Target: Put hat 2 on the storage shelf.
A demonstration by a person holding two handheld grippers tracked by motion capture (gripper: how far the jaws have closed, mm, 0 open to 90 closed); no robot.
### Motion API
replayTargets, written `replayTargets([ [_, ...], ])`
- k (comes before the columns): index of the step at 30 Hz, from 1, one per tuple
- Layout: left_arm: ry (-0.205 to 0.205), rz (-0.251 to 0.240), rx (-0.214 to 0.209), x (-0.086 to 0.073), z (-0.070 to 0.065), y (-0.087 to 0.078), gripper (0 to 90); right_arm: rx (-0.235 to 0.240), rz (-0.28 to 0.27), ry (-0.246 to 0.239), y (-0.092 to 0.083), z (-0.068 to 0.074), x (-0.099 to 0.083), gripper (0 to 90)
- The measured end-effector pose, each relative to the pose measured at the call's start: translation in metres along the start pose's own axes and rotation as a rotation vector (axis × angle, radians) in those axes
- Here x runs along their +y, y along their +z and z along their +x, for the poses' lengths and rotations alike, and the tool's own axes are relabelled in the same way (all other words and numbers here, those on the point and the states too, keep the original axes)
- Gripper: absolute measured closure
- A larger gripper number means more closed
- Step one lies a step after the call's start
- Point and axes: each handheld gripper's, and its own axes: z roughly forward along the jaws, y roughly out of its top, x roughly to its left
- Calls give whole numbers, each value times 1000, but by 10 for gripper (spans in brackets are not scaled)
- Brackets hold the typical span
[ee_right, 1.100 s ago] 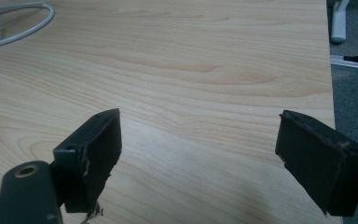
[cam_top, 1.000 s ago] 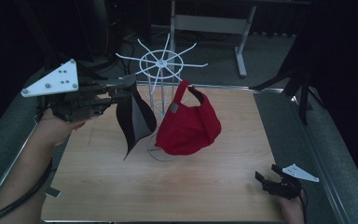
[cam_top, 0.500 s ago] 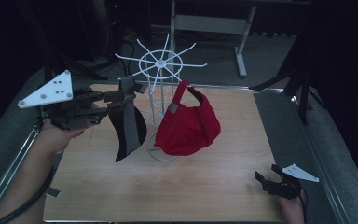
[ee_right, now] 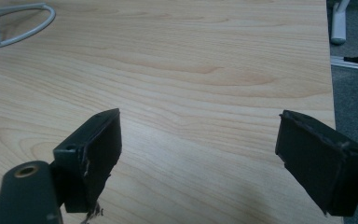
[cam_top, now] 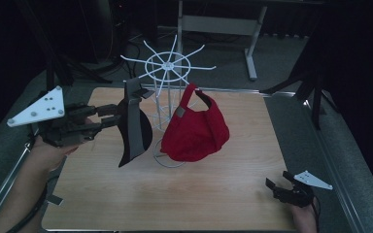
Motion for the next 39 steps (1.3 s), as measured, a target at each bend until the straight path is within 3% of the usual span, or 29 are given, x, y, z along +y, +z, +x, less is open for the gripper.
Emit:
replayTargets([
  [12,-42,21,35,-47,3,-6,676,-1,5,-10,1,1,0,142],
  [25,-76,47,71,-82,2,-7,675,1,-1,-10,0,1,0,142],
  [30,-121,42,65,-106,3,-8,676,-1,0,-11,0,1,0,142],
  [39,-179,102,73,-154,-3,-2,676,-3,4,-14,1,2,0,142],
])
